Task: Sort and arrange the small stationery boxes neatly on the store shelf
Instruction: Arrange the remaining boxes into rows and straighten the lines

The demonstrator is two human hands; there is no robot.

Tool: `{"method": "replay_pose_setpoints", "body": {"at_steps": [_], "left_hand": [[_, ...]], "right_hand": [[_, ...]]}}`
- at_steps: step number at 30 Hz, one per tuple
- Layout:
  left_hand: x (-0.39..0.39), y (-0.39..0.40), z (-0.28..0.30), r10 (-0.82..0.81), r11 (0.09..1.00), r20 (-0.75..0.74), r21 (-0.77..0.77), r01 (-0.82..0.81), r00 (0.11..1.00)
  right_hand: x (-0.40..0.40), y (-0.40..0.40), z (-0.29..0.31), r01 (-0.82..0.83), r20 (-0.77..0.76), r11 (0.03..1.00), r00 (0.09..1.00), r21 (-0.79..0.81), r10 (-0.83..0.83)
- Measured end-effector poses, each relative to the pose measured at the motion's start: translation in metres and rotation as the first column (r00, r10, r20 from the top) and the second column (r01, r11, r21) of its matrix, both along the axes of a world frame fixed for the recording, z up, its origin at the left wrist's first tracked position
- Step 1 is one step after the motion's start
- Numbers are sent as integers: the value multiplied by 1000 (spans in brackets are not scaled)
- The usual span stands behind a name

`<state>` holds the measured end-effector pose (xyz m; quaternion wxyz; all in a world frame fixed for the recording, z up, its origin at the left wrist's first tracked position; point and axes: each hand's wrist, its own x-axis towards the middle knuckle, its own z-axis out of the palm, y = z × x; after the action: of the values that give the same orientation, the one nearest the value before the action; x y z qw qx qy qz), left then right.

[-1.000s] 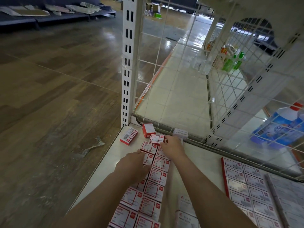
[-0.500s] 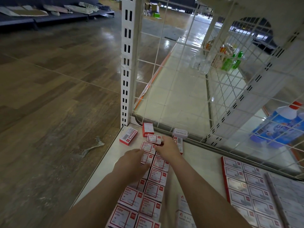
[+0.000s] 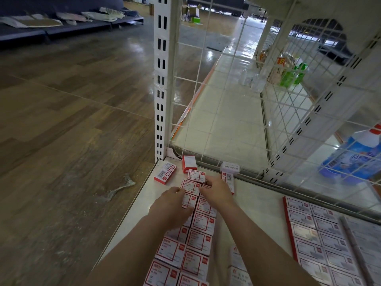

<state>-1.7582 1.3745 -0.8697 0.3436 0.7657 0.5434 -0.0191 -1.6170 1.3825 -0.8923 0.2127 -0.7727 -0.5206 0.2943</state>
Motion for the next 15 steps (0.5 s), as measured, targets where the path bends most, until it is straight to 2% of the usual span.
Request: {"method": "replay_pose_setpoints", "body": {"at_steps": [7,15], "left_hand": [[-2,-1,-1,-7,1000,-17,-19,7,1000],[1,1,2,-6,1000,-37,-12,6,999]], "right_hand": [[0,3,2,-24,12,999,1000,-25,24],[2,13,5,19,51,999,998,30,-21]]}}
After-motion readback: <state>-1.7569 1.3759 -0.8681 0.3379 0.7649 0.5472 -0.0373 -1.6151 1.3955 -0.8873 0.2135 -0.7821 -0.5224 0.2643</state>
